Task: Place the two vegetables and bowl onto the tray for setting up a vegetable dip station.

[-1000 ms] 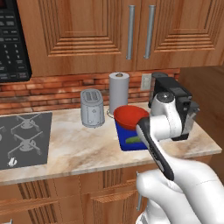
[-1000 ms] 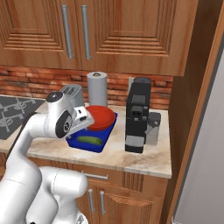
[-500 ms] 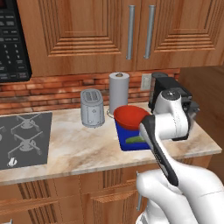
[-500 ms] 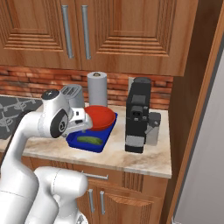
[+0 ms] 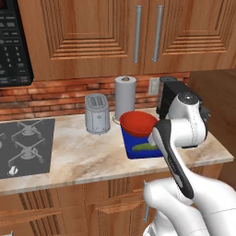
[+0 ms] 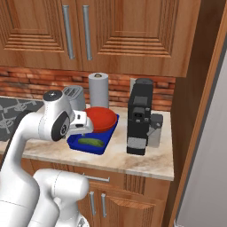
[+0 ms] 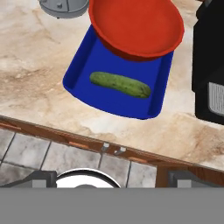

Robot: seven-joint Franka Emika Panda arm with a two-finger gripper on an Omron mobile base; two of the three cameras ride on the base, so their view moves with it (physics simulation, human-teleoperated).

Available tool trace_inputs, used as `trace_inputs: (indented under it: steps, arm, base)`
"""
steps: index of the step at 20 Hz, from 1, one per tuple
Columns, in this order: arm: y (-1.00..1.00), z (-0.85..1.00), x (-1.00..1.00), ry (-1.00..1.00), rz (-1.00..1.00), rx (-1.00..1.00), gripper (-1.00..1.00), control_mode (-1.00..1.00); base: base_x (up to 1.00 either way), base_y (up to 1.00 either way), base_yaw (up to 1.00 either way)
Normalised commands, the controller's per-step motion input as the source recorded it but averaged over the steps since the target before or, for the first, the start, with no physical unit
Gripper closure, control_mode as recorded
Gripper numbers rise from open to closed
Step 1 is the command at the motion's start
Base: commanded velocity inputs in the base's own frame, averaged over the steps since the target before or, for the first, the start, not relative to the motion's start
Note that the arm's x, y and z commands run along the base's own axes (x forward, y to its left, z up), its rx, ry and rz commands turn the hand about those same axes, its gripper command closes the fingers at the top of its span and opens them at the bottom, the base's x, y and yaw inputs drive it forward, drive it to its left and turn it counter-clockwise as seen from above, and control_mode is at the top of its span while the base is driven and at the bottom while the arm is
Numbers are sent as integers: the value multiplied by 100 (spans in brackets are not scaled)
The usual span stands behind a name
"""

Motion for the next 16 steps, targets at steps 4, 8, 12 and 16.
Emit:
trace_inputs:
  steps: [4,8,12,16]
  arm:
    - [0,0,0,0,0,0,-100,-100]
    - [0,0,0,0,0,0,-100,-100]
    - [0,0,0,0,0,0,-100,100]
    - [0,0,0,0,0,0,-100,100]
  base:
    - [0,0,0]
    - [0,0,0]
    - [0,0,0]
    - [-32,0,0]
